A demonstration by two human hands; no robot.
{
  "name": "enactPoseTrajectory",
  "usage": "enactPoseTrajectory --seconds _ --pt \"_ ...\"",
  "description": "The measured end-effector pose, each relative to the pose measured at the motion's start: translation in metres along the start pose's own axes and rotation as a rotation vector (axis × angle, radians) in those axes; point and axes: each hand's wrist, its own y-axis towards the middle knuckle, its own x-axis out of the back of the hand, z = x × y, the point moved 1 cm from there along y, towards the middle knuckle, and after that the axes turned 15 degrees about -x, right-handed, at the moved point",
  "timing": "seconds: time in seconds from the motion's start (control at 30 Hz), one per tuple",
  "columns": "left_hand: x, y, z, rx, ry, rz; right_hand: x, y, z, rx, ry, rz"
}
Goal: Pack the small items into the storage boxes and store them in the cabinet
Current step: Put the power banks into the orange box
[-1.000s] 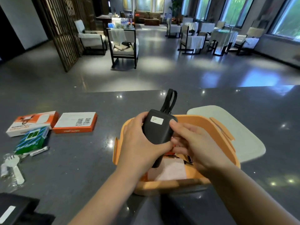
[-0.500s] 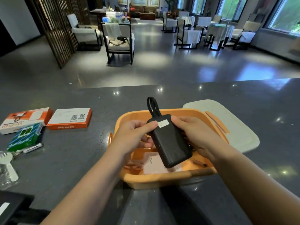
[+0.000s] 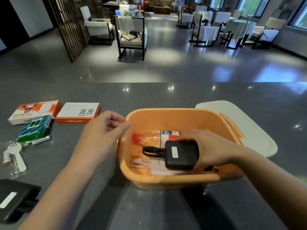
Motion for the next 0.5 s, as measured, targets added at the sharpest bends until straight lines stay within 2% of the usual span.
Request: enactPoseTrajectory --seconds 0.17,0.3,0.4,0.43,0.5 --pt "-0.013 -0.019 0.008 -0.07 0.099 0.126 -0.022 0.02 0.022 0.105 -0.044 0.091" --pt "-0.013 -0.032 0.017 -0.111 0.121 0.076 -0.034 0.024 0.03 0.092 -0.056 0.086" --pt "-0.006 -0.048 0.028 -0.093 0.084 0.038 -0.028 0.015 0.033 0.028 -0.025 0.153" --pt "-0.001 -0.054 0.033 -0.089 0.067 0.011 -0.022 0.012 0.038 -0.01 -0.019 0.146" --pt "0.016 -0.066 0.046 -0.072 0.068 -0.085 -0.004 0.009 0.06 -0.032 0.068 -0.028"
